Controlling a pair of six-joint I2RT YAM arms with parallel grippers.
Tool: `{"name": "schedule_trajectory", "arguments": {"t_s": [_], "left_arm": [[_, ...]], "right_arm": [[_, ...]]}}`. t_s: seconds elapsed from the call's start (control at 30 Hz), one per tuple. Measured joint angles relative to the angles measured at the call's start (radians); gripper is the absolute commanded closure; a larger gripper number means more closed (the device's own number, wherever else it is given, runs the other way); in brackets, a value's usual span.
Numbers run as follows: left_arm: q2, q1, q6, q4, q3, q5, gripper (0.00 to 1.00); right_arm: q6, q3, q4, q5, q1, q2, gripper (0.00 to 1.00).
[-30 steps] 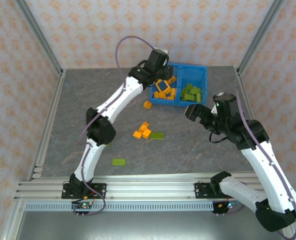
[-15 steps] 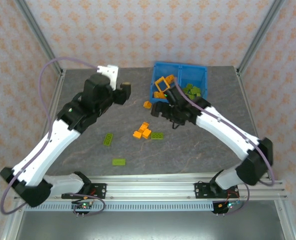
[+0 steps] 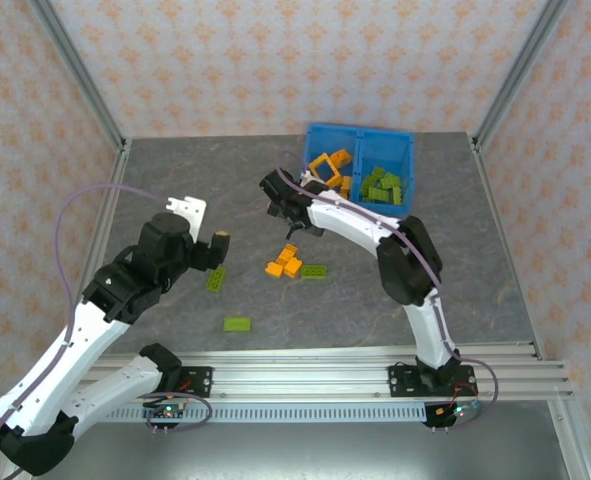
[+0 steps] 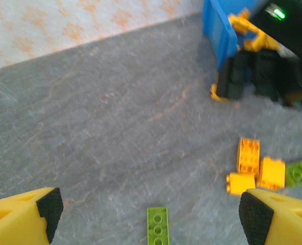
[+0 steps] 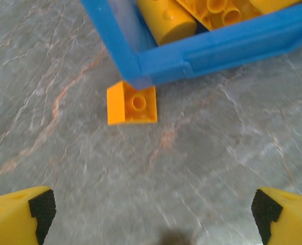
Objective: Sort the legos into containers by color
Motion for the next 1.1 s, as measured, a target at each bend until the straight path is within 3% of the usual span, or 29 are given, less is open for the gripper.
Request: {"name": "schedule_trajectory", "arguments": {"t_s": [0.2,0.47,0.93,1.1], "left_arm": [[0.001,0.0,0.035,0.028,-0.041,0.15,0.0],[0.01,0.0,0.107,0.052,-0.042,0.314,0.0],[0.02,0.0,0.146,0.053,-0.056,0.346,0.0],[0.02,0.0,0.146,0.053,-0.056,0.346,0.0]], "right_arm": [[0.0,0.124,-0.003,0.06,-0.012,0.148,0.1],[0.01,0.208,-0.002,0.037,-0.055,0.26,0.22],[0.003,0.22,0.023,-0.01,-0.056,0.275,0.59],[-0.012,0.166,0.069,-0.025,-0.056,0.244,0.61]]}}
